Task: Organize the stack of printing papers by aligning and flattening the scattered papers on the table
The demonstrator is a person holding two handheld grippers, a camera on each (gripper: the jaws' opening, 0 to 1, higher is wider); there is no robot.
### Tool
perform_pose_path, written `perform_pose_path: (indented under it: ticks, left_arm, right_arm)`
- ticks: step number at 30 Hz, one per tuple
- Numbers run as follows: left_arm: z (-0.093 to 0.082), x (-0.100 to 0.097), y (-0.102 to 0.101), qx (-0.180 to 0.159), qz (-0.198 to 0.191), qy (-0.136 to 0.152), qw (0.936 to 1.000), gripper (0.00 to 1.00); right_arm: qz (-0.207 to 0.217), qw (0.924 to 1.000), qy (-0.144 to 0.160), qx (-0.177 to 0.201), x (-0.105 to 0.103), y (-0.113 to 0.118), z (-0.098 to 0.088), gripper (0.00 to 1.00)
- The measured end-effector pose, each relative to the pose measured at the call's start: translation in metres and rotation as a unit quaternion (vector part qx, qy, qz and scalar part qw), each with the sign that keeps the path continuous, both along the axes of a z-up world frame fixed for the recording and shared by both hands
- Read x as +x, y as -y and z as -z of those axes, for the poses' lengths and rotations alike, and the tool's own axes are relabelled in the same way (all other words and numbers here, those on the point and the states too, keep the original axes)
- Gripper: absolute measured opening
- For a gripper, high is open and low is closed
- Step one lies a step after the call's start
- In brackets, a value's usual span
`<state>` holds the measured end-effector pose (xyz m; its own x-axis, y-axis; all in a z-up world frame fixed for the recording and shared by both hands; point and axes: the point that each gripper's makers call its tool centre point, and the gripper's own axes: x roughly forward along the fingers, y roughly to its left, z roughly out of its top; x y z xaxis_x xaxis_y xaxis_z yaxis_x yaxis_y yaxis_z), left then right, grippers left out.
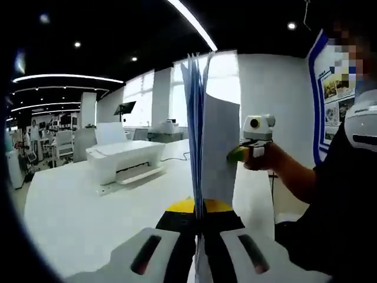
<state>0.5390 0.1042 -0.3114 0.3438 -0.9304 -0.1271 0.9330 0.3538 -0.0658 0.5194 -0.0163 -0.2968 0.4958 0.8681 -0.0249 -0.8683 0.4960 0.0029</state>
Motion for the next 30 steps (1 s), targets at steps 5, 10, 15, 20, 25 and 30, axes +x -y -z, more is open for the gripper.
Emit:
perform_pose_path:
  ticks: [5, 10, 15, 20, 25, 30]
  left_arm:
    - [-0.007, -0.007, -0.002, -0.004, 0.008, -0.014, 0.9999, 0.07]
    - [-0.012, -0.021, -0.001, -0.023, 0.031, -0.067, 0.9970, 0.06]
    - [-0.006, -0.032, 0.002, -0.017, 0.051, -0.116, 0.9918, 0.06]
    - [-0.001, -0.038, 0.003, -0.026, 0.063, -0.163, 0.9843, 0.06]
    - [0.013, -0.037, 0.004, -0.029, 0.075, -0.208, 0.9749, 0.06]
    - [0.031, -0.025, 0.005, -0.039, 0.080, -0.249, 0.9644, 0.06]
  right_arm:
    - [-0.018, 0.9997, -0.013, 0.009, -0.007, -0.003, -0.008, 0.00]
    - [-0.027, 0.9981, -0.045, 0.030, -0.013, -0.002, -0.012, 0.00]
    - [-0.035, 0.9934, -0.101, 0.042, -0.018, 0.001, -0.004, 0.00]
    - [-0.047, 0.9857, -0.150, 0.060, -0.023, 0.001, 0.000, 0.00]
    - [-0.049, 0.9815, -0.176, 0.057, -0.025, 0.000, 0.013, 0.00]
    - [-0.047, 0.9742, -0.210, 0.068, -0.014, 0.001, 0.033, 0.00]
